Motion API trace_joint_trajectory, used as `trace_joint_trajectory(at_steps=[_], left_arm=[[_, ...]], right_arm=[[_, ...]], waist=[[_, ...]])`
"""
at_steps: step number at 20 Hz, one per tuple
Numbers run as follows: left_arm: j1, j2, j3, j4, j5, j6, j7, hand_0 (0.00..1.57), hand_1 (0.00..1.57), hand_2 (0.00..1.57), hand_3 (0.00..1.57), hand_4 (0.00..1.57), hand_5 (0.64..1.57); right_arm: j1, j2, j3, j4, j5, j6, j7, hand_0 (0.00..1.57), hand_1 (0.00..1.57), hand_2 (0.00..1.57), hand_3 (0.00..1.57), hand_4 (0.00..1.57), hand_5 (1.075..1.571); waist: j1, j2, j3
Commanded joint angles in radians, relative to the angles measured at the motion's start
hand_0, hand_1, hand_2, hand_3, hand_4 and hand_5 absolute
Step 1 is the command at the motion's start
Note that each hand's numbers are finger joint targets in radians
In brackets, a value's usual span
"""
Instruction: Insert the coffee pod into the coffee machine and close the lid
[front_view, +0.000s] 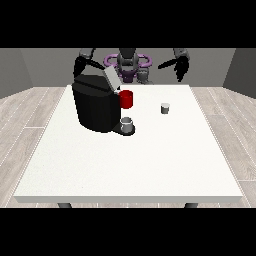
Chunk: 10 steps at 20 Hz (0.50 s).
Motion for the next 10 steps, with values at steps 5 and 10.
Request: trace_joint_trajectory(at_steps=[5,10], left_arm=[[-0.219,0.082,0.034,0.184,-0.084,-0.027,0.051,0.0,0.0,0.0,0.0,0.0,1.571],[-0.258,0.162,0.048,0.319,-0.143,-0.053,0.009,0.0,0.0,0.0,0.0,0.0,1.571]], right_arm=[[-0.105,0.047,0.049,0.018,0.047,-0.037,0.002,0.0,0.0,0.0,0.0,0.0,1.571],[-0.124,0.023,0.041,0.0,0.019,-0.017,0.036,0.0,0.0,0.0,0.0,0.0,1.571]], waist=[[-0.064,0.112,-0.0001],[-0.112,0.185,-0.0004]])
